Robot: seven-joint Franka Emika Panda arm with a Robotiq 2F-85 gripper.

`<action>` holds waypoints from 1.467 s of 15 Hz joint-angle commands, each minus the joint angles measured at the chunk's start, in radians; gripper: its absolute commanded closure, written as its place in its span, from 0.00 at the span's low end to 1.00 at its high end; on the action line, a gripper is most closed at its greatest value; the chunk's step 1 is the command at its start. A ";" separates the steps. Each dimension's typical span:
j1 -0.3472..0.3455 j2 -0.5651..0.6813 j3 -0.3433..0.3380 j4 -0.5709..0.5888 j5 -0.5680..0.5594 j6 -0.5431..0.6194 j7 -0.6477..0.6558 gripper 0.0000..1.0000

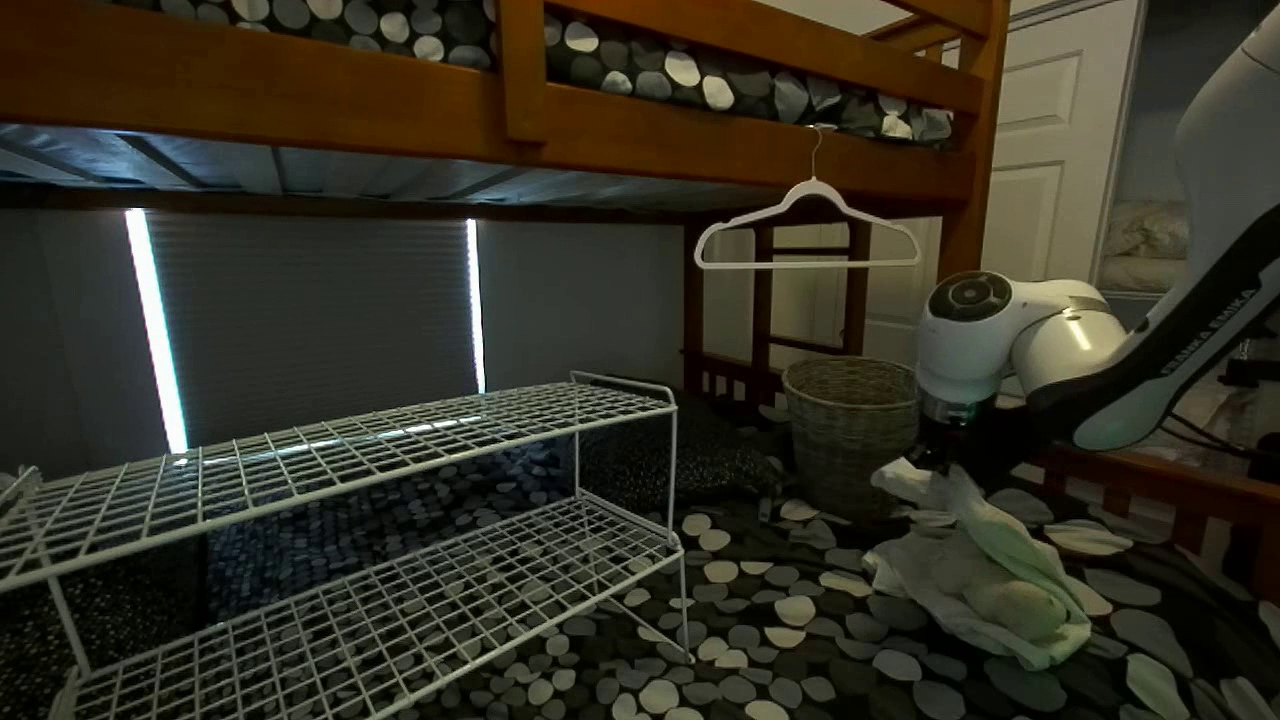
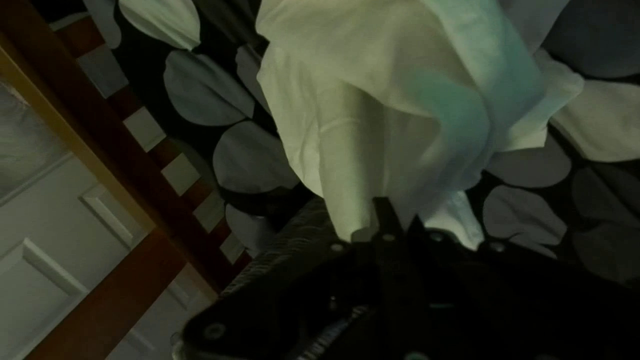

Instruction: Unfold the white pillowcase on the right once

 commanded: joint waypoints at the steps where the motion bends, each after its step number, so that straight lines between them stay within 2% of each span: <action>1: -0.002 -0.106 0.009 -0.059 -0.032 -0.011 0.027 0.99; 6: 0.018 -0.223 0.015 -0.128 0.000 0.030 -0.025 0.99; 11: 0.068 -0.333 0.034 -0.189 0.033 0.070 -0.081 0.99; 12: 0.096 -0.285 0.027 -0.133 0.029 0.079 -0.078 0.99; 15: 0.156 -0.314 0.022 -0.131 0.052 0.092 -0.112 0.99; 16: 0.164 -0.377 0.026 -0.187 0.077 0.094 -0.146 0.99; 18: 0.224 -0.333 0.006 -0.133 0.097 0.098 -0.169 0.99; 20: 0.275 -0.347 -0.011 -0.132 0.131 0.092 -0.208 0.99; 22: 0.309 -0.415 -0.018 -0.183 0.161 0.091 -0.248 0.99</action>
